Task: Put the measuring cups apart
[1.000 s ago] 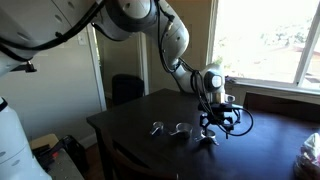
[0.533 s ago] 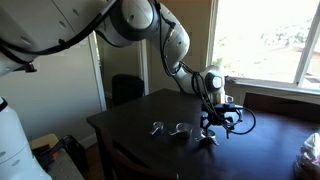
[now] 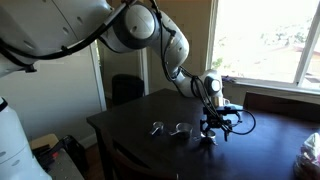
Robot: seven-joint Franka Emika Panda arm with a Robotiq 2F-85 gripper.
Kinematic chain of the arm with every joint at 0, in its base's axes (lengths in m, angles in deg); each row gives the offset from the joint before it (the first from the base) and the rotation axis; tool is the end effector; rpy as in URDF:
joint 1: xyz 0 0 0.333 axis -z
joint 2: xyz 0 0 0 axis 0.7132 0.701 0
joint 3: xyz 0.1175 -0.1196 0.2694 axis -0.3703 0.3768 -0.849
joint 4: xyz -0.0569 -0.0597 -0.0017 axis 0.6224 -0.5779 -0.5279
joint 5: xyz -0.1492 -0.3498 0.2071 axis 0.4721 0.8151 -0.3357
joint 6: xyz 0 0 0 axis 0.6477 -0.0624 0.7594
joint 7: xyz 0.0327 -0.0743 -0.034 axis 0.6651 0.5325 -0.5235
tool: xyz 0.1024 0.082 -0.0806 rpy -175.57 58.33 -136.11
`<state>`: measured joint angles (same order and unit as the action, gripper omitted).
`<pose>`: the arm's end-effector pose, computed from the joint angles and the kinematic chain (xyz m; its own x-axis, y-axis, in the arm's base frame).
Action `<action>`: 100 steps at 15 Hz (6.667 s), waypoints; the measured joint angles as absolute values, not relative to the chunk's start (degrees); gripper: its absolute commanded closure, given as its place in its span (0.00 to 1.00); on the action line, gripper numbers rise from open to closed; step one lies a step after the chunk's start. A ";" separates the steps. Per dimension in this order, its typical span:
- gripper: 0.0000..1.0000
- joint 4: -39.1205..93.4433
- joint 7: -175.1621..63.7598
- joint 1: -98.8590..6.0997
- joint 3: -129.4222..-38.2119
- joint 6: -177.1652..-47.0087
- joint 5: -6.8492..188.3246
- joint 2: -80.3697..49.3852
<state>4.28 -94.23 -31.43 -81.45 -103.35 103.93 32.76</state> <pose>0.7039 -0.2687 -0.0010 0.8559 0.4140 -0.3100 0.4731 -0.8688 0.1459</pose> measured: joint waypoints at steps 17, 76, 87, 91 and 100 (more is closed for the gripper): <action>0.99 4.63 -100.63 -31.54 -82.79 -104.89 104.04 32.80; 0.44 48.18 -81.68 -63.96 -66.40 -169.32 104.26 22.10; 0.00 46.38 -81.35 -62.04 -67.74 -170.04 103.52 21.75; 0.00 49.09 -81.35 -59.37 -69.88 -169.18 103.71 17.43; 0.00 56.54 -80.66 -50.66 -77.06 -152.65 103.73 1.94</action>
